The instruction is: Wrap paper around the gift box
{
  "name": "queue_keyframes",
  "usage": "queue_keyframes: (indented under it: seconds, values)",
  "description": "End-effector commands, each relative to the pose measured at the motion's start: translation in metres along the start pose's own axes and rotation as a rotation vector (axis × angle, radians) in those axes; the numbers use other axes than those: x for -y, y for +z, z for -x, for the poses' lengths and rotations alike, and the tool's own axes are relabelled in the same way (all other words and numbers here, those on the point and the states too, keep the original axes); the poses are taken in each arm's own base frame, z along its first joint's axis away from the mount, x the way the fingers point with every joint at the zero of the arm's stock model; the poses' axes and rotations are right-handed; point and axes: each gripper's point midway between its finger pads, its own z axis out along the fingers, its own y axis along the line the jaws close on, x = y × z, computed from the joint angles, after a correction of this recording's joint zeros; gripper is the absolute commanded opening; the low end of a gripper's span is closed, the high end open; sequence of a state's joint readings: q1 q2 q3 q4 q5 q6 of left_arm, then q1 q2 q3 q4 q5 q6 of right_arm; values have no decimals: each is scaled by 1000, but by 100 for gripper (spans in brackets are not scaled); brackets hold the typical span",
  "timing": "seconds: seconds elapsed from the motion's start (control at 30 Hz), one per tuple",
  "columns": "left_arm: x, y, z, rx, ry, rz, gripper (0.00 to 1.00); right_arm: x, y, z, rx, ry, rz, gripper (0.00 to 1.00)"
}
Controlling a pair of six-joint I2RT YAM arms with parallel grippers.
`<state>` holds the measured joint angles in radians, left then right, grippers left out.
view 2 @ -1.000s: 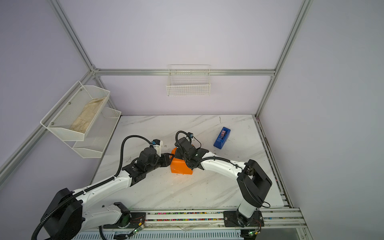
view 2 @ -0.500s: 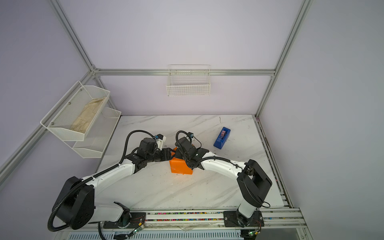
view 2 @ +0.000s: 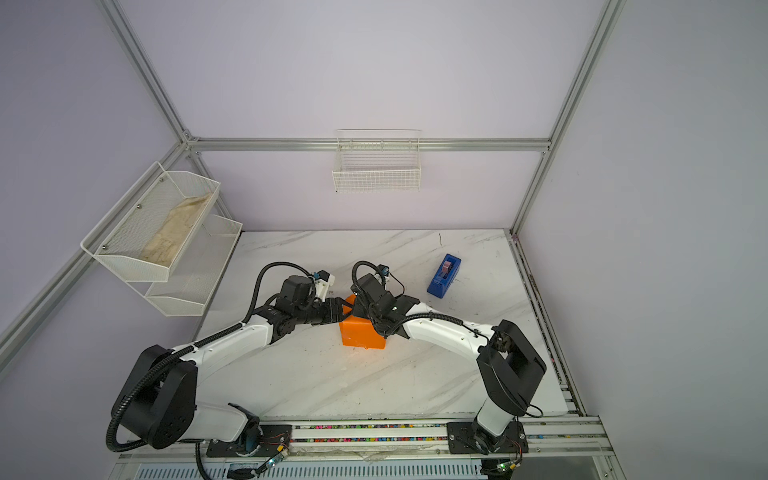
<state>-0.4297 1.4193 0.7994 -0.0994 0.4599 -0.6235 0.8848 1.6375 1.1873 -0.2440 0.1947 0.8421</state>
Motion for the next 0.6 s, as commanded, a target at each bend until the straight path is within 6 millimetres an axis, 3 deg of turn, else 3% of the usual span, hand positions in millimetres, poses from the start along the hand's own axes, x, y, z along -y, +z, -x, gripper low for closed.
queue_keyframes:
  seconds: [0.0, 0.33, 0.47, 0.57]
  values:
    - [-26, 4, -29, -91, -35, 69, 57, 40, -1, -7, -41, -33, -129, 0]
    - [-29, 7, -33, -110, -46, 67, 57, 34, -6, 0, -33, -21, -121, 0]
    - [-30, 8, -35, -118, -48, 70, 57, 1, -29, 16, -5, -43, -29, 0]
    - [-32, 9, -37, -124, -51, 72, 57, -24, -33, 10, -36, -45, 82, 0]
